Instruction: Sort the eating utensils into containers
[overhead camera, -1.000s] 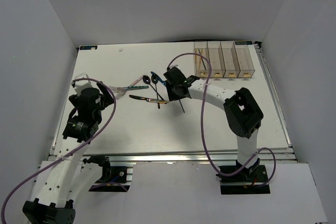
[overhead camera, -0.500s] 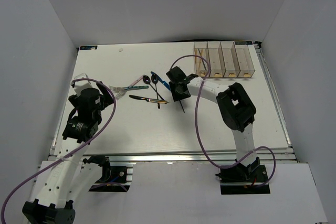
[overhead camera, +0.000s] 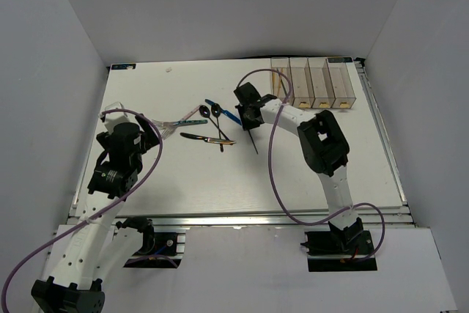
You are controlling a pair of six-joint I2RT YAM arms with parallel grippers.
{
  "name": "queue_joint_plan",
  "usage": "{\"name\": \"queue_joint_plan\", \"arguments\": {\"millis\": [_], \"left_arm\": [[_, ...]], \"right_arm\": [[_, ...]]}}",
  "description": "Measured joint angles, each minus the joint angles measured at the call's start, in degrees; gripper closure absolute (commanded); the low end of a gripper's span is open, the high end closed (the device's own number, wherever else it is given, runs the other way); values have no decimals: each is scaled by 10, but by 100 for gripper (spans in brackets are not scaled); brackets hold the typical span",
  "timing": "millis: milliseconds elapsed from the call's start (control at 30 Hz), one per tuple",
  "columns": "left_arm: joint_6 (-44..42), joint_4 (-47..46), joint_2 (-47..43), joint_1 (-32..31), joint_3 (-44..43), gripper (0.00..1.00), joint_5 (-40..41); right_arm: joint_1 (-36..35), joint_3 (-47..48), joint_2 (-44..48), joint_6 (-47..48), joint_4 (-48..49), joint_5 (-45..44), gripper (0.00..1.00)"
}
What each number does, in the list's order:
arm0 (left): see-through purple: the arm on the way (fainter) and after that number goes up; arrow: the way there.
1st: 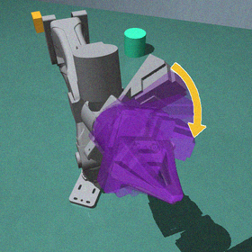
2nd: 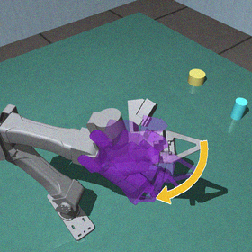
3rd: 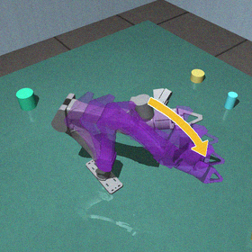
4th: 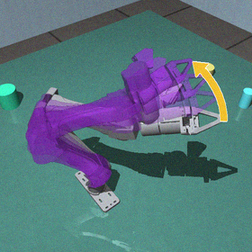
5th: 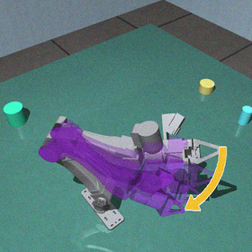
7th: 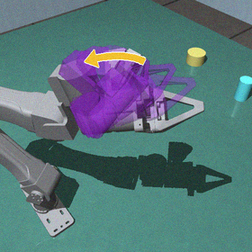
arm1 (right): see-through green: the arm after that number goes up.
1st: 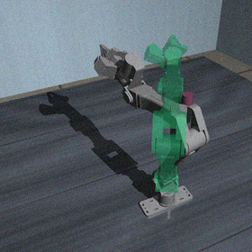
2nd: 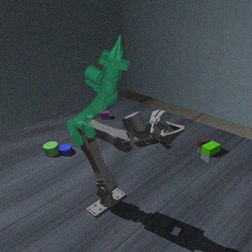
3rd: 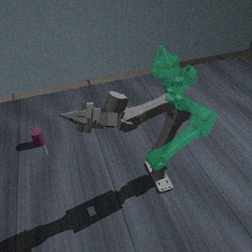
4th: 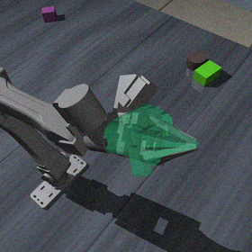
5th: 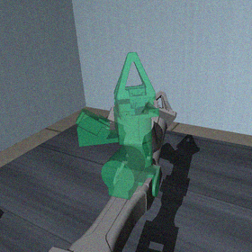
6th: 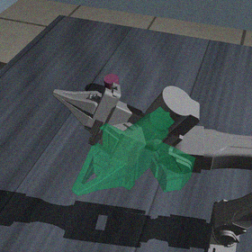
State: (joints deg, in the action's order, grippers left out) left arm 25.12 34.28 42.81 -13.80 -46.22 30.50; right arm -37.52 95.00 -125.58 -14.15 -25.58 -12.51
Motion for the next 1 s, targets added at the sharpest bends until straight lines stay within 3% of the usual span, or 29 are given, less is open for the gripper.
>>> {"name": "queue_joint_plan", "arguments": {"millis": [500,767,1000], "left_arm": [[0,0,2,-2,0,2,0],[0,0,16,-2,0,2,0],[0,0,24,-2,0,2,-1]], "right_arm": [[56,70,2,-11,-62,6,100],[153,242,-2,-18,-69,5,100],[229,369,-72,-20,-23,53,100]]}}
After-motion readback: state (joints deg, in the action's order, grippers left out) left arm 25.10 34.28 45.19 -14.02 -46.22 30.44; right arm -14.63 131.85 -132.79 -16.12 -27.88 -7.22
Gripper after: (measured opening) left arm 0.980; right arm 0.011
